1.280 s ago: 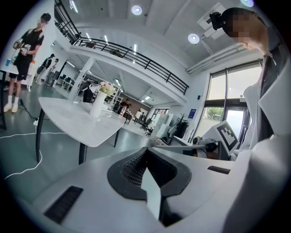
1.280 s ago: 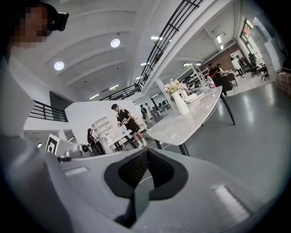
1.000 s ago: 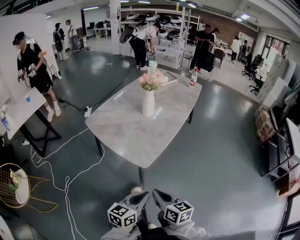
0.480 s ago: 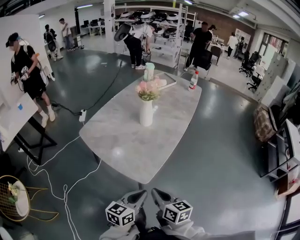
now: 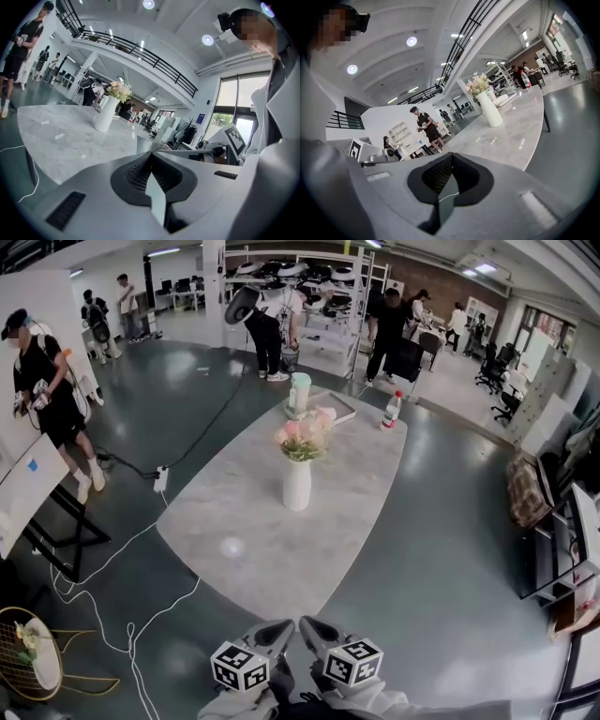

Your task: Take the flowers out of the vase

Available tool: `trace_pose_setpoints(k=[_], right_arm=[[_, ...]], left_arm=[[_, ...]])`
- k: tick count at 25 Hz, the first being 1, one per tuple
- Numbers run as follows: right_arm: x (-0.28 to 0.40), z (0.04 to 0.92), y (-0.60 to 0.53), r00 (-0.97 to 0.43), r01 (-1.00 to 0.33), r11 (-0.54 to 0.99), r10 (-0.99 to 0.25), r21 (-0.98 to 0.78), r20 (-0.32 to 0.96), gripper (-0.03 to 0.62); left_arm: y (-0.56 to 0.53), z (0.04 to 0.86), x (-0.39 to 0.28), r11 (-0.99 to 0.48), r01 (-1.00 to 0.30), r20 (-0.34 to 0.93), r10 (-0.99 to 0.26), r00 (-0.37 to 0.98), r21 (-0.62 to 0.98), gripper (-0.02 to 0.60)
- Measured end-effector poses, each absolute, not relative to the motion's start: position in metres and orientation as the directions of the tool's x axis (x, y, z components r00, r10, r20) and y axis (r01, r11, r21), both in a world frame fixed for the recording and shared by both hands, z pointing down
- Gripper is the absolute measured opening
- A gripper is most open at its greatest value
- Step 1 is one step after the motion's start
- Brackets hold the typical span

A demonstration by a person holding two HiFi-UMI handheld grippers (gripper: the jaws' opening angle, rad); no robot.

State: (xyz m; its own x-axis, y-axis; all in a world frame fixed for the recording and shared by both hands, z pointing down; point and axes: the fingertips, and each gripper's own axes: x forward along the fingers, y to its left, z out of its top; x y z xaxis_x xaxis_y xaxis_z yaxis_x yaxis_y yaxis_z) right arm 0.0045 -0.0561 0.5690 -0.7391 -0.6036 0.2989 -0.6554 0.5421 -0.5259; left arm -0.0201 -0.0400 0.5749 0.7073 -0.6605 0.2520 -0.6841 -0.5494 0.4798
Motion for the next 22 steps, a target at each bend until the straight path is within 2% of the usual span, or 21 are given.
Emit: trace_pose_setpoints(k=[22], right_arm=[[-0.075,0.577,-0.160,-0.732,-0.668,0.550,-0.607,-0.502,0.309,0.000]], left_arm=[[-0.143,0.583,-0.096,-0.559,-0.665,0.219,-0.661,0.718,0.496,0.002]])
